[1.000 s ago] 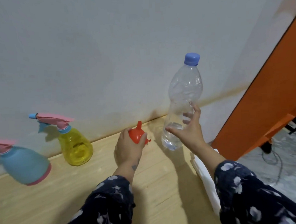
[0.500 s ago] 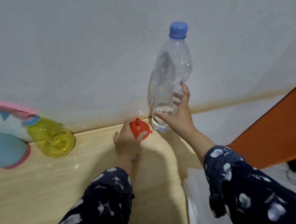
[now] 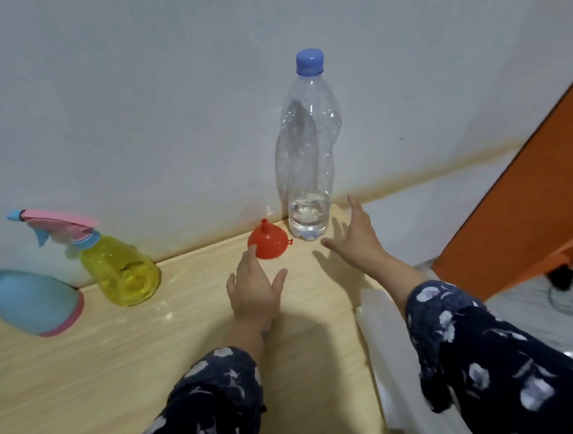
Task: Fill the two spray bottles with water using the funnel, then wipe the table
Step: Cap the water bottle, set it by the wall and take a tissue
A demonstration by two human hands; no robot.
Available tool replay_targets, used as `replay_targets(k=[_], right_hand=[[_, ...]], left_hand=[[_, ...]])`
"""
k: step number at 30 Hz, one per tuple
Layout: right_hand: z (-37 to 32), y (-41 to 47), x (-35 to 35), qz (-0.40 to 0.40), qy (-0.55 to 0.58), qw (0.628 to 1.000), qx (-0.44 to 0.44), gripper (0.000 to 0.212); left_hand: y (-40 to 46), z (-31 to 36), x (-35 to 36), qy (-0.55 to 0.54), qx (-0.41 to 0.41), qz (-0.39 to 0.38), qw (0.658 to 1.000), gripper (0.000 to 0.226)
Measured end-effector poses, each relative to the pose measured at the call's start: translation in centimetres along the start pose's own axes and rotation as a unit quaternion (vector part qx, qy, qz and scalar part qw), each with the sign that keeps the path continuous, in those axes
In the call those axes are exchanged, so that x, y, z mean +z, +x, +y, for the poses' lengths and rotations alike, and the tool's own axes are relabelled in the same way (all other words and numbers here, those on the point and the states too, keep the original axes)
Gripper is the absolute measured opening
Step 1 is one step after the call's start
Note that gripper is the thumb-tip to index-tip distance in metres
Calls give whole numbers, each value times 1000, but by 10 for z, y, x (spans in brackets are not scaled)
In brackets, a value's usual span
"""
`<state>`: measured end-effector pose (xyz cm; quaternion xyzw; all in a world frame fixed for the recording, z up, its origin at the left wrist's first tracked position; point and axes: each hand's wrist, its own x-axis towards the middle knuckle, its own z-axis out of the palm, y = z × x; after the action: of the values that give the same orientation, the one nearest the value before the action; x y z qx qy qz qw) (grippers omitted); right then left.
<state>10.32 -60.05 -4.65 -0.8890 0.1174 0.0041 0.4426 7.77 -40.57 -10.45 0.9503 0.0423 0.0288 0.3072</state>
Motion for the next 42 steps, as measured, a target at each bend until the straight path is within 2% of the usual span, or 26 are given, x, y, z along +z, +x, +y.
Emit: replay_targets(k=[3,6,14,18,22,27,33,35,38,42], right_hand=[[13,-42,-17,2,-68,997,36,69],[24,-93,-34,16,-89,994,64,53],[62,-209,-44,47,-176,977,115,44],[79,-237,-38,60,-219,965,131,42],[87,-247,-32,59,-268,955,111,36],[99,-242,-37,99,-266,951,120,36],[107,-230,-46,145,-221,949,171,20],[108,-228,-46,156,-231,943,179,25],[109,-224,-48,159,-231,946,162,28],[110,-223,-53,138,-183,966,120,18]], left_hand=[[-31,7,0,26,48,-59,997,67],[-58,18,-3,16,115,-112,987,59],[-117,41,6,4,222,-216,951,49],[-143,50,10,17,244,-244,938,49],[-159,53,17,53,250,-276,926,52],[-168,57,24,87,228,-268,932,58],[-177,62,24,107,215,-205,949,57],[-180,65,25,104,218,-188,952,56],[-182,68,28,97,216,-179,955,56],[-184,71,33,72,211,-172,960,56]])
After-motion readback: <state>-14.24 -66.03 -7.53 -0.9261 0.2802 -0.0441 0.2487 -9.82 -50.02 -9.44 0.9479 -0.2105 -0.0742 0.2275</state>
